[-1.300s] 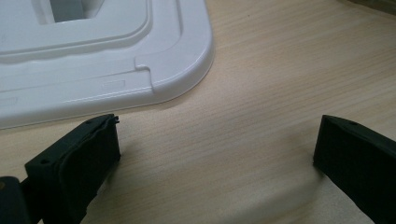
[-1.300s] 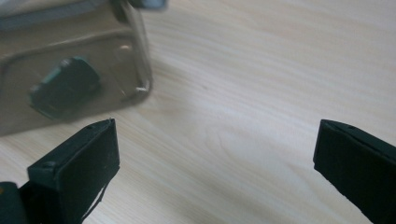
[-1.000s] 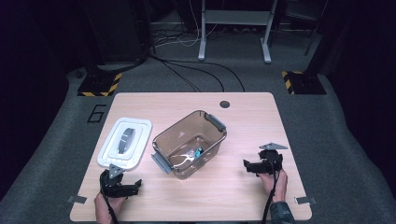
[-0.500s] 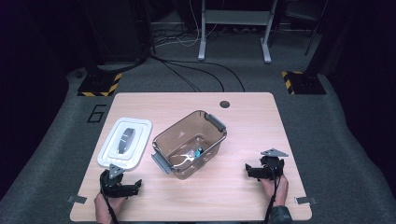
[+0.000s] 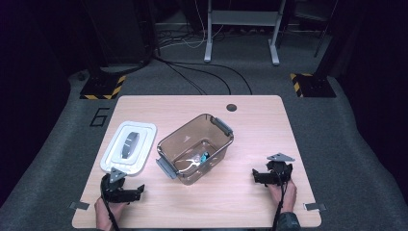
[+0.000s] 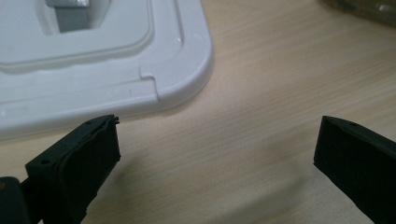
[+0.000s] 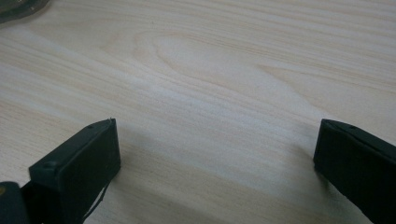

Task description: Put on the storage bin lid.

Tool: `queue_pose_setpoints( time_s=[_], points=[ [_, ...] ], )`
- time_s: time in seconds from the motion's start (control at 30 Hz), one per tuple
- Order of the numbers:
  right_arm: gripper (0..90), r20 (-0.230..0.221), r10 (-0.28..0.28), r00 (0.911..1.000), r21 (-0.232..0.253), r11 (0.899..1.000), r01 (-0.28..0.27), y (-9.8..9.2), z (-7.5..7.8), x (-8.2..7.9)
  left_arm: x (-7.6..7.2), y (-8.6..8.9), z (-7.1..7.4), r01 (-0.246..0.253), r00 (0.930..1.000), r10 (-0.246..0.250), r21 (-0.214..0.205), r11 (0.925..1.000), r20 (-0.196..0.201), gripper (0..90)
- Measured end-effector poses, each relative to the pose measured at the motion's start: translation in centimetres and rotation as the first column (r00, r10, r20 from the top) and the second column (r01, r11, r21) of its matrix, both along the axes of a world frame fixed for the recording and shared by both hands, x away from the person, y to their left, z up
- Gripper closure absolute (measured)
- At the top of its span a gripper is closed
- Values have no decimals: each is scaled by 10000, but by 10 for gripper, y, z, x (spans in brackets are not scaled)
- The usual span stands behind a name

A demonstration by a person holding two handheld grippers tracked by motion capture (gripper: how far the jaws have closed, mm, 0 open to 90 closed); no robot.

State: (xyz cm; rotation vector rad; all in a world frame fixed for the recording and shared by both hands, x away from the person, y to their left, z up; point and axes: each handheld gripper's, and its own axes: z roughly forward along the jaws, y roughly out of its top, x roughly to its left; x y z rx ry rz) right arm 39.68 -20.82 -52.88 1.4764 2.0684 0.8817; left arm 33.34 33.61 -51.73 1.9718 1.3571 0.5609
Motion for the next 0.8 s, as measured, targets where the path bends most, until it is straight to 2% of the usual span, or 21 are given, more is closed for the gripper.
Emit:
queue_pose_setpoints(
  time_s=[0.03, 0.07, 0.1, 0.17, 0.2, 0.27, 0.3, 0.33, 0.4, 0.43, 0.47, 0.5, 0.53, 0.6, 0.63, 0.67, 0.7, 0.77, 0.8],
  points=[
    [0, 1, -22, 10000, -8, 10000, 22, 0, 0, 0, 1, 2, 6, 16, 10000, -16, -2, 10000, 16, 0],
    [0, -10, -11, 10000, -2, 10000, 11, 0, 0, 0, 3, 4, 10, -23, 9998, 25, -81, 10000, 212, 0],
    [0, -10, -11, 10000, -2, 10000, 11, 0, 0, 0, 5, 8, 16, 8, 9998, -5, -145, 9999, 192, 0],
    [0, -7, -27, 10000, -5, 10000, 27, 0, 0, 0, 15, 14, 27, -70, 9995, 76, -179, 9998, 308, 0],
    [0, 2, -27, 10000, -9, 10000, 27, 0, 0, 0, 15, 14, 27, -70, 9995, 76, -179, 9998, 308, 0],
    [0, 1, -24, 10000, -11, 10000, 24, 0, 0, 0, 30, 19, 37, -150, 9990, 148, 37, 9999, 420, 0],
    [0, 1, -24, 10000, -11, 10000, 24, 0, 0, 0, 30, 19, 37, -150, 9990, 148, 37, 9999, 420, 0],
    [0, 6, -15, 10000, -10, 10000, 15, 0, 0, 0, 42, 22, 42, -207, 9989, 206, 38, 9998, 415, 0],
    [0, 6, -32, 10000, -19, 10000, 32, 0, 0, 0, 56, 26, 45, -257, 9989, 257, -13, 9997, 380, 0],
    [0, 6, -32, 10000, -19, 10000, 32, 0, 0, 0, 56, 26, 45, -257, 9989, 257, -13, 9997, 380, 0],
    [0, 10, -34, 10000, -17, 10000, 34, 0, 0, 0, 65, 28, 45, -331, 9988, 331, -15, 9995, 351, 0],
    [0, 1, -33, 10000, -15, 10000, 33, 0, 0, 0, 71, 28, 45, -377, 9989, 378, -50, 9993, 276, 0],
    [0, -6, -34, 10000, -18, 10000, 34, 0, 0, 0, 86, 30, 43, -449, 9990, 449, 57, 9990, -3, 0],
    [0, 12, -42, 10000, -24, 10000, 42, 0, 0, 0, 100, 31, 40, -490, 9984, 495, 165, 9987, -272, 0],
    [0, 12, -42, 10000, -24, 10000, 42, 0, 0, 0, 100, 31, 40, -490, 9984, 495, 165, 9987, -272, 0],
    [4, 4, -27, 10000, -56, 10000, 27, 0, 0, 0, 111, 32, 38, -547, 9969, 558, 208, 9983, -559, 0],
    [4, 4, -27, 10000, -56, 10000, 27, 0, 0, 0, 111, 32, 38, -547, 9969, 558, 208, 9983, -559, 0],
    [4, 3, -29, 10000, -58, 10000, 29, 0, 0, 0, 125, 32, 38, -669, 9953, 676, 129, 9977, -695, 0],
    [4, 5, -31, 10000, -53, 10000, 31, 0, 0, 0, 125, 32, 38, -669, 9953, 676, 129, 9977, -695, 0]
  ],
)
